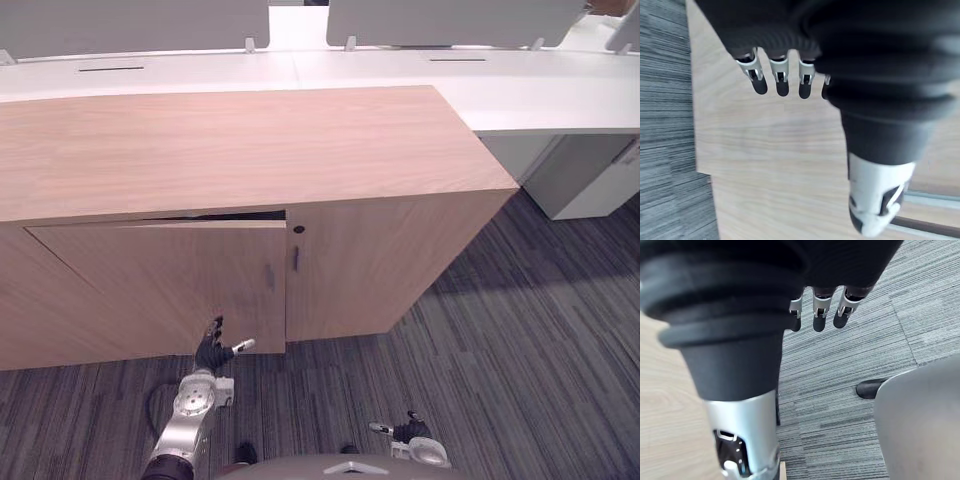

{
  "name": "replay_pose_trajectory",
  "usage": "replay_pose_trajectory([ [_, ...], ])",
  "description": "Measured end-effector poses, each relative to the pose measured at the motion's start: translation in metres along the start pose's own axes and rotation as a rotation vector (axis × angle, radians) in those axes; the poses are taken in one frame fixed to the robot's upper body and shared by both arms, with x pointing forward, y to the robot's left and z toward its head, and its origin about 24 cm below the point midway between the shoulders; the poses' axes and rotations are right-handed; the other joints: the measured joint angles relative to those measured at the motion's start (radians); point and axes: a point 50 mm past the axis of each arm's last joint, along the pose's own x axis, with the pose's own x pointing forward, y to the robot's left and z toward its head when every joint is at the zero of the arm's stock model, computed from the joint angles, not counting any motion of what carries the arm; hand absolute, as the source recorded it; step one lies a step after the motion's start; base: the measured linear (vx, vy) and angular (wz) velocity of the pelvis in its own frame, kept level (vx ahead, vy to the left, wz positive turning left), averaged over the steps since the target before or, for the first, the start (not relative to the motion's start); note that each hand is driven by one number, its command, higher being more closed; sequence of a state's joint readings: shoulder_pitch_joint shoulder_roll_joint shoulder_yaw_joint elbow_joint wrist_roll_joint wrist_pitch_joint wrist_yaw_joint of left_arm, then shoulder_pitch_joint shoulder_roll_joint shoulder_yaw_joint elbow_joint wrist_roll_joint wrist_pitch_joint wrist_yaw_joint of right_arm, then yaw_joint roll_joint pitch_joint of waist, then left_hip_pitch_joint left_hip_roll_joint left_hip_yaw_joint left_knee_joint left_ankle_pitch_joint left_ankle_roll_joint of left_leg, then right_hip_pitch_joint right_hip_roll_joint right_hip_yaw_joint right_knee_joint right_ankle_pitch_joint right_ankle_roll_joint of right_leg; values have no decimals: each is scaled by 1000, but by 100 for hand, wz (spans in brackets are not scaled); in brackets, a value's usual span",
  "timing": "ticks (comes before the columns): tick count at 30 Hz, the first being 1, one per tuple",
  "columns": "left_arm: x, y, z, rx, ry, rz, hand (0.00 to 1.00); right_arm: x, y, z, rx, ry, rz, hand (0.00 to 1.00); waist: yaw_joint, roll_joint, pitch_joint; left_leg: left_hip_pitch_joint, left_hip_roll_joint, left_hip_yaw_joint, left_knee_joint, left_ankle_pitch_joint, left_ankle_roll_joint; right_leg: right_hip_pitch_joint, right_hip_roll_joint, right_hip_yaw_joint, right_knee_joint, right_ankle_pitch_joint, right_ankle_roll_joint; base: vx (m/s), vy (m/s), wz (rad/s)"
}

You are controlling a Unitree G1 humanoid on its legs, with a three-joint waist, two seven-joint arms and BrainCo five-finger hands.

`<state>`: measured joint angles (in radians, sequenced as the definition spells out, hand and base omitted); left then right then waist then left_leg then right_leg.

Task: Walk over to the cabinet, pick up the folder, carry it to the office cabinet, place the folder inside the office cabinet, then close the office cabinet door

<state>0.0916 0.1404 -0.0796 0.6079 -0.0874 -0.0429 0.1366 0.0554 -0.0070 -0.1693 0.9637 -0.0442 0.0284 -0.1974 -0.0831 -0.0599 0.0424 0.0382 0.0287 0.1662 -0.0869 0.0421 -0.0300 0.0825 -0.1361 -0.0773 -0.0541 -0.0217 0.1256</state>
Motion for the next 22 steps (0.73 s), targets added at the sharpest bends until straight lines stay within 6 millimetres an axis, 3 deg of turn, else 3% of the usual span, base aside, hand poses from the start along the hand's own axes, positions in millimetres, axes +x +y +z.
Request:
replay_pose_trajectory([
  [3, -4, 3, -32, 53, 135, -1, 0, 1, 1, 0, -3, 6, 3, 0, 0, 0, 1, 13, 2, 0, 0, 0, 0, 18, 2, -20, 1, 0, 0, 42, -32, 5],
  [9, -17, 14, -75, 86, 334, 37, 0, 2, 3, 2, -10, 16, 10, 0, 0, 3, 17, 19, 7, -4, -1, 5, 0, 19, 4, -28, 20, 1, -1, -63, -17, 3],
  [14, -21, 19, -84, 81, 377, 58, 0, 4, 6, 6, -12, 13, 20, 0, 4, -4, 42, 20, 2, -26, -2, 8, -8, 12, -2, -48, 44, -15, -14, -136, -4, 11],
  [17, -22, 19, -86, 57, 388, 72, 0, 4, 5, 6, -9, 14, 23, 0, 21, -6, 41, 14, -2, -29, -2, 11, -6, 4, -6, -48, 48, -29, -3, -113, 14, 6],
  [22, -24, 19, -90, 11, 408, 94, 0, 4, 4, 6, 2, 17, 20, 0, 24, -8, 40, 8, -19, -34, -2, 7, 1, 5, -21, -47, 41, -37, 6, -1, 36, 4],
])
